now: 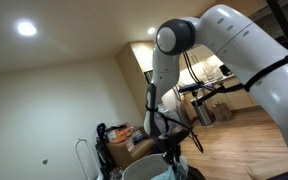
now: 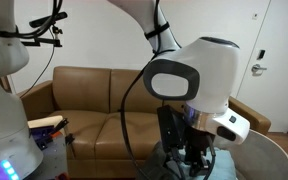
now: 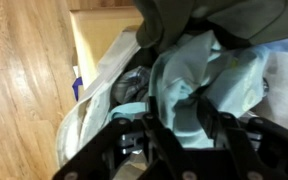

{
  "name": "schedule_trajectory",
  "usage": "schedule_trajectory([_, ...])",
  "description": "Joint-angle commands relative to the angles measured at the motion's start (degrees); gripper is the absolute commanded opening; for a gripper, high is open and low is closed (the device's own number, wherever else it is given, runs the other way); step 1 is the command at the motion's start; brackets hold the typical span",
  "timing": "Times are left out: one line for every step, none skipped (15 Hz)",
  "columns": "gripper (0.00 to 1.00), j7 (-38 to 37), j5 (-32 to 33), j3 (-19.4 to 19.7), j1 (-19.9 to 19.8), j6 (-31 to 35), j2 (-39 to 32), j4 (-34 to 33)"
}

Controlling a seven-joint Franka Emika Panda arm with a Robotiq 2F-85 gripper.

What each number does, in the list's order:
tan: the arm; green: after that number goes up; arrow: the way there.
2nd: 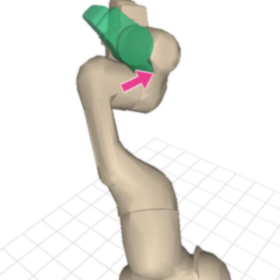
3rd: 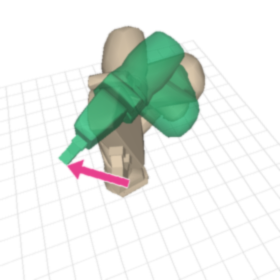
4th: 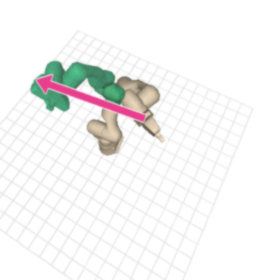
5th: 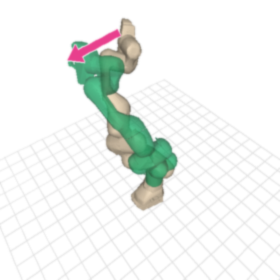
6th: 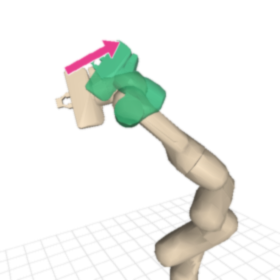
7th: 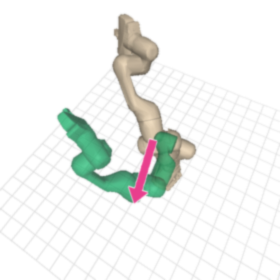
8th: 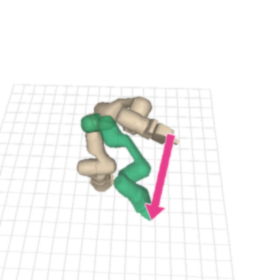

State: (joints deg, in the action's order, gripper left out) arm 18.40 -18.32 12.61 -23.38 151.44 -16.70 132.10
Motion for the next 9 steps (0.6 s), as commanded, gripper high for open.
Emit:
schedule_trajectory([0.75, -0.47, -4.38, -1.75, -1.58, -11.71, 4.97, -3.55])
schedule_trajectory([0.83, -0.50, -5.47, -1.56, -1.28, -16.54, 6.22, -5.60])
schedule_trajectory([0.88, -0.56, -6.30, -1.16, -0.82, -19.94, 6.91, -7.25])
schedule_trajectory([0.94, 0.35, -7.71, -1.51, -0.71, -25.58, 8.27, -9.45])
schedule_trajectory([0.99, 0.39, -8.21, -1.77, -0.80, -29.79, 8.93, -11.42])
schedule_trajectory([1.00, -0.75, -8.09, -0.84, 0.99, -33.19, 9.75, -12.89])
schedule_trajectory([1.00, -1.55, -7.79, -0.63, 1.67, -36.58, 10.07, -14.48])
schedule_trajectory([0.96, -0.23, -7.01, 0.30, 1.75, -31.96, 9.12, -12.66])
schedule_trajectory([1.00, -0.69, -6.99, 0.32, 2.27, -34.59, 9.85, -13.91])
